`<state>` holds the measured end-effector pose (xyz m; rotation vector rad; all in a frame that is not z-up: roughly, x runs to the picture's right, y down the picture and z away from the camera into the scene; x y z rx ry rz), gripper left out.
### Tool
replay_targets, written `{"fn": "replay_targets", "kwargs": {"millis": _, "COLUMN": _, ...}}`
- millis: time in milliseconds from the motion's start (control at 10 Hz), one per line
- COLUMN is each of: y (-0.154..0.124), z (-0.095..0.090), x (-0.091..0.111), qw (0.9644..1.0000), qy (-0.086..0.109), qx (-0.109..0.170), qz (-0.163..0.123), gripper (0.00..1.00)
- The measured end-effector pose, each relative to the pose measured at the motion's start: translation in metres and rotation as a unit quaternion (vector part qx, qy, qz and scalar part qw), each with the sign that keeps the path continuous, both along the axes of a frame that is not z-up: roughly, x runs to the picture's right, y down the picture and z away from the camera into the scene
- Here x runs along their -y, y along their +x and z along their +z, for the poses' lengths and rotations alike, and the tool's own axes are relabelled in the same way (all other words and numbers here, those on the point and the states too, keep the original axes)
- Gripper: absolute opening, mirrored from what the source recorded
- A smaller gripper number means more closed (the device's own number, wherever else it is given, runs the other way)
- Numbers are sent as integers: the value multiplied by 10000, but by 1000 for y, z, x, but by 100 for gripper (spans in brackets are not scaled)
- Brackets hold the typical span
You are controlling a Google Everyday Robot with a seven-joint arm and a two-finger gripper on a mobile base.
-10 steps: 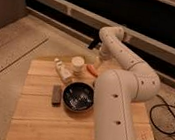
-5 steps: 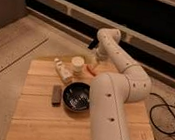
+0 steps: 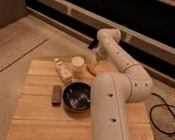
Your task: Place the pepper in the ceramic cup
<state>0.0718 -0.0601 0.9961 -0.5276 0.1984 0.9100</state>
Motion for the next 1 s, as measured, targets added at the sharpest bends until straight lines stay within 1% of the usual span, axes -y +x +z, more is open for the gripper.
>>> {"fn": "replay_targets", "kwargs": {"millis": 200, "y": -12, "z": 4, "x": -17, "qw": 9998, "qy": 8, "qx": 208, "qz": -78, "gripper": 65}}
{"fn": "replay_targets", "kwargs": {"millis": 400, "y": -16, "z": 7, "x": -34, "qw": 9993, "qy": -47, "qx": 321, "qz": -198, "gripper": 65}}
{"fn": "replay_targets", "kwargs": {"millis": 500, "y": -20, "z": 8, "x": -37, "qw": 9990, "qy": -42, "qx": 364, "qz": -254, "gripper": 65}}
{"fn": "replay_targets", "kwargs": {"millis": 700, "y": -13, "z": 10, "x": -40, "qw": 9989, "qy": -47, "qx": 331, "qz": -330, "gripper": 65}}
{"fn": "replay_targets", "kwargs": {"millis": 1000, "y": -1, "z": 17, "x": -34, "qw": 9993, "qy": -33, "qx": 232, "qz": -294, "gripper": 65}}
